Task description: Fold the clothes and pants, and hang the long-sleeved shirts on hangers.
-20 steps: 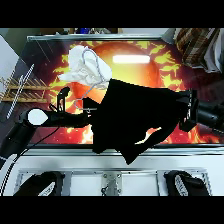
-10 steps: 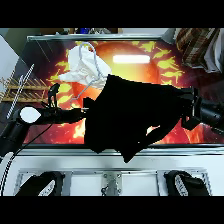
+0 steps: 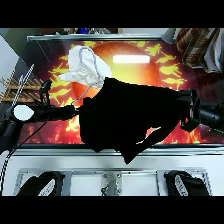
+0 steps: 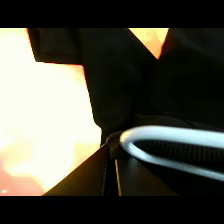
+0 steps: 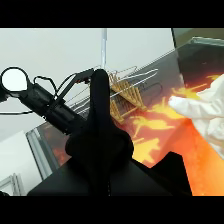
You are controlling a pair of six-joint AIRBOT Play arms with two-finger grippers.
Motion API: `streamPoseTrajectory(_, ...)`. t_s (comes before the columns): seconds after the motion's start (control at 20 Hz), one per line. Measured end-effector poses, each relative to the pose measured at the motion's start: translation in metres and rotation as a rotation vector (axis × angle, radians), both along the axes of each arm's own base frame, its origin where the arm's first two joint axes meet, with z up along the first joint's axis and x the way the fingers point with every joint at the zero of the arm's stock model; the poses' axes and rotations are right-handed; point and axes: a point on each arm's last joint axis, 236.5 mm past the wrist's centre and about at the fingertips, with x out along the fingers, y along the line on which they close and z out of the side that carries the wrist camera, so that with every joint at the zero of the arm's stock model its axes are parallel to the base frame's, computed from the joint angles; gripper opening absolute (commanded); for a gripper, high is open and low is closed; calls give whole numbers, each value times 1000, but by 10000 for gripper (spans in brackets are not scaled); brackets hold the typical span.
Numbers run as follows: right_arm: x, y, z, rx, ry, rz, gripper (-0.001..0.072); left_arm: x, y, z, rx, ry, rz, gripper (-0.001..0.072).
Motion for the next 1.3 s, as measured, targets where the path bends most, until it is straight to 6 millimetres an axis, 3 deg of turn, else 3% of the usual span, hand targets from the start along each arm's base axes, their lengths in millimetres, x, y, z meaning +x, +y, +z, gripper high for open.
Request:
streamPoseTrajectory(0.4,-4,2,-7,-24,22,18,11,-1,0,-16,16,63,-18,20)
streamPoseTrajectory(0.55,-7,4,-19,-65,49,35,11,10,11,-10,25,54,-5,19)
streamPoseTrajectory(0.85,-11,4,-33,-116,79,47,10,41,27,31,58,-2,-41,19)
streamPoseTrajectory(1.05,-16,6,-36,-129,88,71,11,58,28,72,76,-66,-83,20)
streamPoseTrajectory(1.3,-27,12,-31,-108,88,122,11,65,3,132,90,-193,-180,20)
